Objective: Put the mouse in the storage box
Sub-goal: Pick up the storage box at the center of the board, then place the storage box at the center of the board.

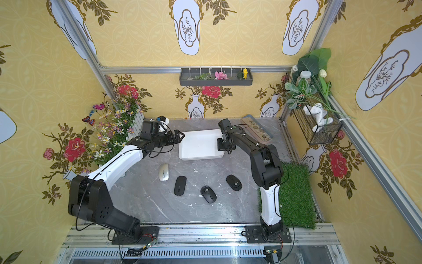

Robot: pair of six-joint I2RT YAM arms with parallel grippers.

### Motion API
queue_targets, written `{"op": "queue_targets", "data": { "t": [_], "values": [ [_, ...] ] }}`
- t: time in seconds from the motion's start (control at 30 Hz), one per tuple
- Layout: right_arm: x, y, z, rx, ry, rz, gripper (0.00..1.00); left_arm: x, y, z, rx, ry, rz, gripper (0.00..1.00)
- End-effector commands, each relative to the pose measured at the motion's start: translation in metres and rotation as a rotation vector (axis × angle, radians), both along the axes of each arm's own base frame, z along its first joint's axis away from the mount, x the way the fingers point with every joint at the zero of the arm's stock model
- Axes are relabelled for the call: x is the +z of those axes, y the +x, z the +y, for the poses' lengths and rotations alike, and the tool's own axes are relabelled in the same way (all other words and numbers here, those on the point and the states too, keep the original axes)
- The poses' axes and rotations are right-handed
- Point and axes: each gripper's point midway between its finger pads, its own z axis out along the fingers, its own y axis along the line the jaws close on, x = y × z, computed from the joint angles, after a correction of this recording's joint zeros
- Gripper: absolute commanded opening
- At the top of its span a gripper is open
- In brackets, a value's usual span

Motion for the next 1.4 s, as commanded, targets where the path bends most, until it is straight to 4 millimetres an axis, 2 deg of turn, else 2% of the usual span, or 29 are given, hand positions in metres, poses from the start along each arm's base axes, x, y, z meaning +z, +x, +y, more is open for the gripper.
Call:
{"op": "queue_targets", "data": {
  "t": [0.0,0.1,0.17,0.27,0.43,0.57,0.7,0.73,0.77,0.87,1.0,1.1,1.17,1.27,1.37],
  "values": [
    [0.003,0.003,0.011,0.038,0.041,-0.027,0.0,-0.012,-0.024,0.016,0.066,0.023,-0.02,1.0],
    [-0.002,0.0,0.013,0.029,0.045,-0.013,0.0,-0.038,-0.041,0.027,0.107,0.048,0.028,1.0],
    [-0.007,-0.003,0.014,0.034,0.04,-0.002,0.0,-0.054,-0.044,0.026,0.098,0.052,0.072,1.0],
    [-0.015,-0.008,0.017,0.043,0.058,0.018,0.0,-0.074,-0.039,0.018,0.073,0.041,0.145,1.0],
    [-0.028,-0.021,0.018,0.045,0.071,0.064,0.0,-0.092,-0.025,0.009,0.045,0.047,0.201,0.96],
    [-0.037,-0.03,0.015,0.039,0.062,0.097,0.02,-0.108,-0.023,0.008,0.037,0.055,0.245,0.92],
    [-0.042,-0.032,0.012,0.023,0.052,0.112,0.09,-0.12,-0.028,0.008,0.033,0.058,0.278,0.89],
    [-0.043,-0.032,0.012,0.023,0.054,0.112,0.14,-0.121,-0.029,0.009,0.038,0.062,0.282,0.88],
    [-0.042,-0.031,0.013,0.022,0.055,0.112,0.24,-0.122,-0.03,0.01,0.044,0.068,0.287,0.87],
    [-0.033,-0.027,0.013,0.021,0.052,0.106,0.51,-0.112,-0.036,0.019,0.077,0.102,0.299,0.86],
    [-0.005,-0.018,0.012,0.033,0.045,0.061,0.74,-0.078,-0.053,0.042,0.178,0.153,0.263,0.91],
    [0.023,-0.011,0.006,0.04,0.02,-0.006,0.83,-0.06,-0.085,0.074,0.325,0.236,0.276,0.92],
    [0.043,-0.007,0.002,0.043,0.005,-0.073,0.89,-0.054,-0.111,0.09,0.393,0.287,0.29,0.93],
    [0.07,-0.005,0.0,0.067,0.015,-0.195,0.95,-0.055,-0.144,0.092,0.4,0.346,0.28,0.99],
    [0.077,-0.008,-0.002,0.089,0.018,-0.263,0.96,-0.067,-0.164,0.092,0.414,0.323,0.278,1.0]
  ]
}}
